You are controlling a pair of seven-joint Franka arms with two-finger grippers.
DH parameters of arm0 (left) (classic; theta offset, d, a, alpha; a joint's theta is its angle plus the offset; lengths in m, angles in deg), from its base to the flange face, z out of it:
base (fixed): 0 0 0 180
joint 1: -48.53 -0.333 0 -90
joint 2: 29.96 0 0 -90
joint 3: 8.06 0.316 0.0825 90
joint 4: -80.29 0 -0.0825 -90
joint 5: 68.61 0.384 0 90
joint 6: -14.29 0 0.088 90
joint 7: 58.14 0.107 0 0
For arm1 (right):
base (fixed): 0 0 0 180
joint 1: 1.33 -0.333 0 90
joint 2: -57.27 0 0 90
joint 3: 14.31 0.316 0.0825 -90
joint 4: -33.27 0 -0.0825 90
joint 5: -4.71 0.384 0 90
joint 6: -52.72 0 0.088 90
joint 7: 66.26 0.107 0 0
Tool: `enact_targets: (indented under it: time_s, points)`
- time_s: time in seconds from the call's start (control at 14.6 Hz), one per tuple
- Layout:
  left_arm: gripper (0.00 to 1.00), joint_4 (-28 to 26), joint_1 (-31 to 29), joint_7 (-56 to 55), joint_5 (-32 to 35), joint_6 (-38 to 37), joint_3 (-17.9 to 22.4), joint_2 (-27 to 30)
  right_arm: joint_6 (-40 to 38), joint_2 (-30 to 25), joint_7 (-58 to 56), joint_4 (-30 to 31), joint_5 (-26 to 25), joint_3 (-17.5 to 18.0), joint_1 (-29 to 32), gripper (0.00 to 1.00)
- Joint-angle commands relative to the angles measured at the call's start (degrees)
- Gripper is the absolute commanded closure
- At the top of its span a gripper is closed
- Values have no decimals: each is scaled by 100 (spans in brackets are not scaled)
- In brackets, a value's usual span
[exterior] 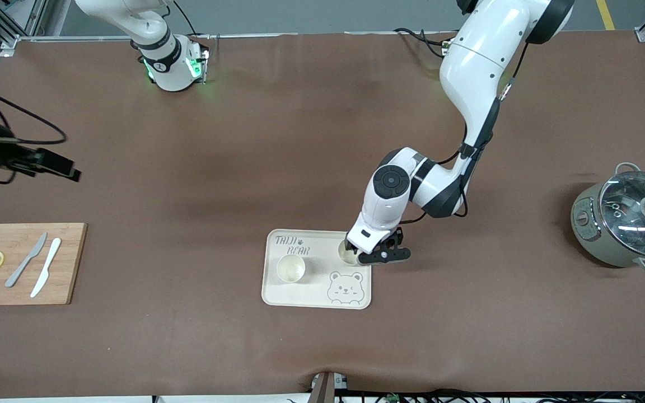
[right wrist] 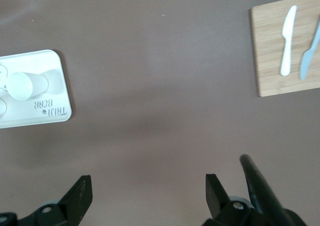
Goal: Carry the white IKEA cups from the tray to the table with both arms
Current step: 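Reach the right gripper toward the other white cup on the tray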
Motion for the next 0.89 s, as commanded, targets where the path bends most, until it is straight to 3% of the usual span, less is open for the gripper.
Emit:
enact_targets:
  time_s: [0.0,0.34,0.82]
  points:
    - [100,-20,276,-810,147,-18,59,21,351,478,712,-201,229,-66,-474,0]
    - [100,-46,277,-856,155,-18,59,21,1642,1295,1665,-192,256,-66,-1345,0]
    - [100,-37,199,-812,155,-70,59,82,3182,2385,1813,-297,265,-57,-1803,0]
